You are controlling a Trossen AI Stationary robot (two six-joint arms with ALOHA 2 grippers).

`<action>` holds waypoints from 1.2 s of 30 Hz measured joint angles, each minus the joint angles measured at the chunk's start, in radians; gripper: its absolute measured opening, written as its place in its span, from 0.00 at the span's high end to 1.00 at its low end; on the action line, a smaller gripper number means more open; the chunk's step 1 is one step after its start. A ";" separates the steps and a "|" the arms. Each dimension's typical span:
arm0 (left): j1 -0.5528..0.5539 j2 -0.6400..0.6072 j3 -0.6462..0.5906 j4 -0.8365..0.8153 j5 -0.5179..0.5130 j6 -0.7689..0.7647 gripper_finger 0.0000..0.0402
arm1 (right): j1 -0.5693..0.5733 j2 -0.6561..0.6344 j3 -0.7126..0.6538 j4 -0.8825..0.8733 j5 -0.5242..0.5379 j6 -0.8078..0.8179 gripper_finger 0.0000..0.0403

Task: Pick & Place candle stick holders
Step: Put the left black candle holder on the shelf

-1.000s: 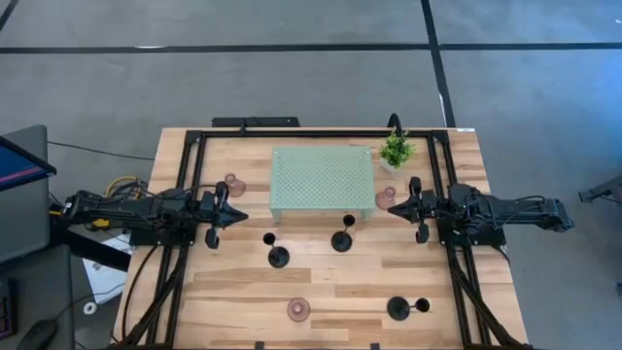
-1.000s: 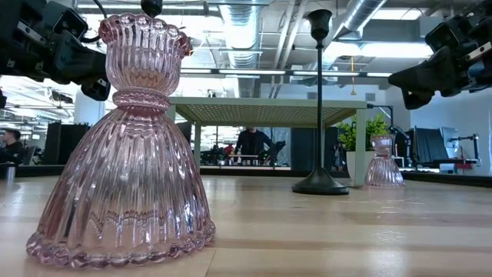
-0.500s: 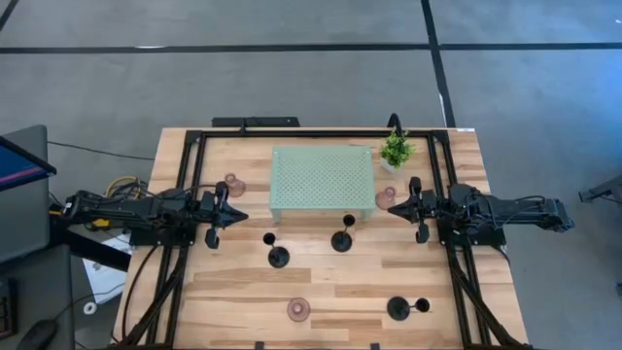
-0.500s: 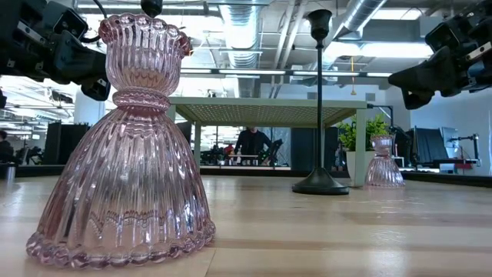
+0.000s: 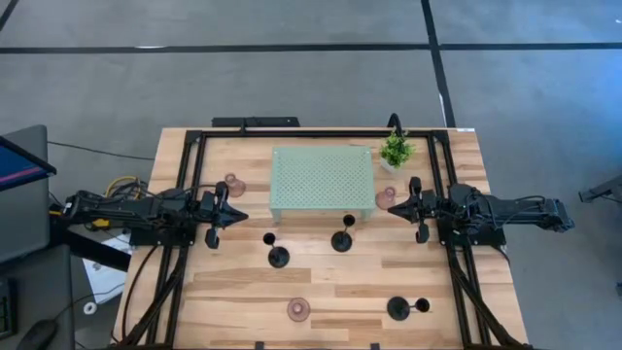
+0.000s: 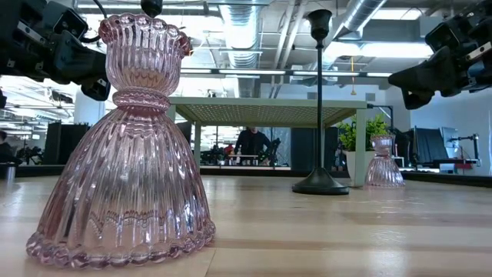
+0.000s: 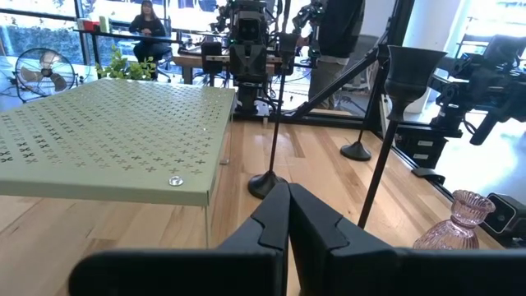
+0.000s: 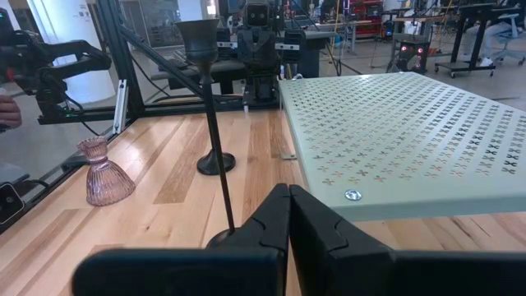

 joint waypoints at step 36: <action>0.000 0.000 0.000 0.008 0.000 -0.007 0.98 | 0.000 0.000 0.000 0.003 0.000 0.131 1.00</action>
